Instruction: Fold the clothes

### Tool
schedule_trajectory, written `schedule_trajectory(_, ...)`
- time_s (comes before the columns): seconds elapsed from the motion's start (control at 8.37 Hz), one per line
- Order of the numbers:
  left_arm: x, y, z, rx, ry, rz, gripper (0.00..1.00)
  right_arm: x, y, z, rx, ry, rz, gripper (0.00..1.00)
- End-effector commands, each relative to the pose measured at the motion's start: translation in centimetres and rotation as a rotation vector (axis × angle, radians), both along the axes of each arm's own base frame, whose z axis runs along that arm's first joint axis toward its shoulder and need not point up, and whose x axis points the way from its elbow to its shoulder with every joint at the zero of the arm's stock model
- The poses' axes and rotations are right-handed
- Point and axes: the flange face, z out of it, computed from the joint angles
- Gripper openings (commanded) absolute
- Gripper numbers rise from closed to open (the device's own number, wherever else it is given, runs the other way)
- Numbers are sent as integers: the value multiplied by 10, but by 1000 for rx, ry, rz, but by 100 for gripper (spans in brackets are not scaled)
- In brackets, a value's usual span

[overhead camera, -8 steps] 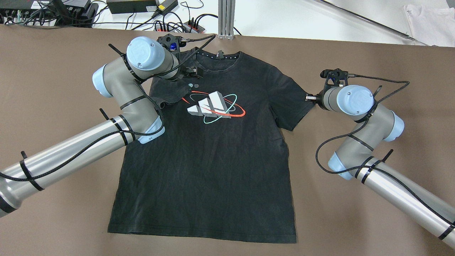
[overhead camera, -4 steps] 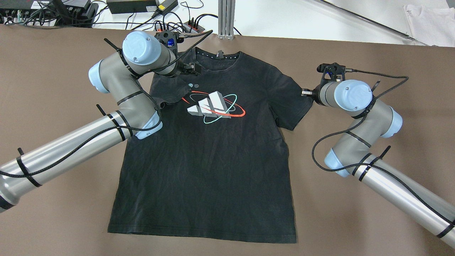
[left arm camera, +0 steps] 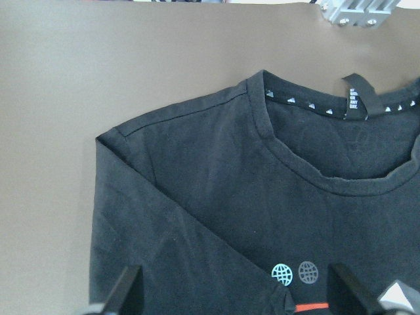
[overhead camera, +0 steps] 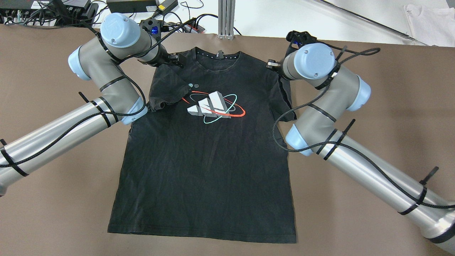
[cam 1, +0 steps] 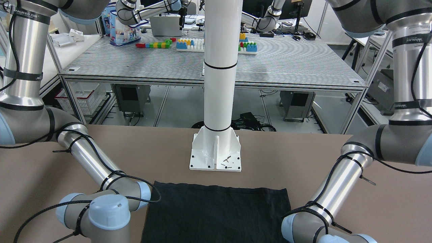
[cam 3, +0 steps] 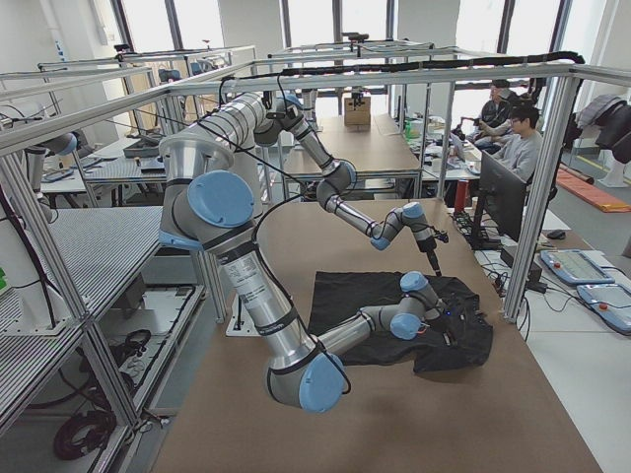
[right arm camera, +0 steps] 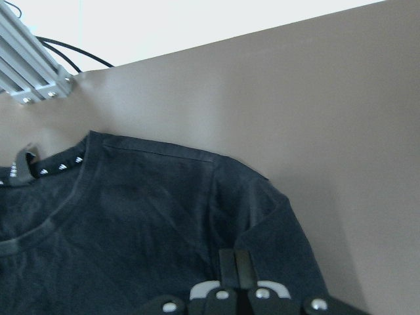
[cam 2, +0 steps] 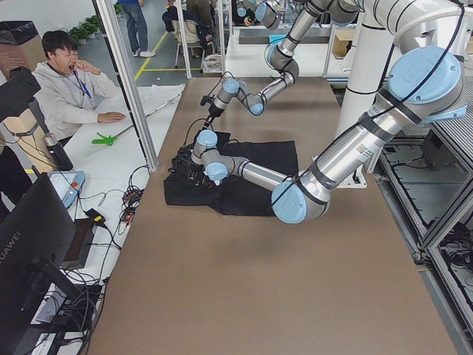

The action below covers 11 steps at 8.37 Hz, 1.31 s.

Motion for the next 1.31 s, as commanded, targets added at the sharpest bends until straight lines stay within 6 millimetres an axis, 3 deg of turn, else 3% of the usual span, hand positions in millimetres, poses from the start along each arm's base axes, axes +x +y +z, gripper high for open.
schedule_trajectory(0.0,-3,-1,3,4,-3,4,100,-67,-10,-57,-61,-44,41,0)
schedule_trajectory(0.24,-3,0,8,-2,-6,3,100,-101,0,-70,-40,-23,68,0)
schedule_trajectory(0.48,-3,0,9,-2,-6,3,100,-130,-3,-90,-52,-14,66,0)
schedule_trajectory(0.6,-3,0,9,-2,-6,3,100,-131,-3,-91,-49,-11,71,0)
schedule_trajectory(0.72,-3,0,9,-1,-7,4,100,-131,-3,-89,-44,-6,62,64)
schedule_trajectory(0.84,-3,0,8,-1,-5,3,100,-128,0,-96,-24,-9,49,94)
schedule_trajectory(0.96,-5,2,-1,11,6,2,100,-119,7,-117,30,-18,20,94)
schedule_trajectory(1.08,-7,5,-16,-1,34,-15,100,-113,17,-116,51,-23,-24,95)
schedule_trajectory(1.19,-8,8,-19,-46,73,-49,100,-106,28,-91,39,-24,-60,96)
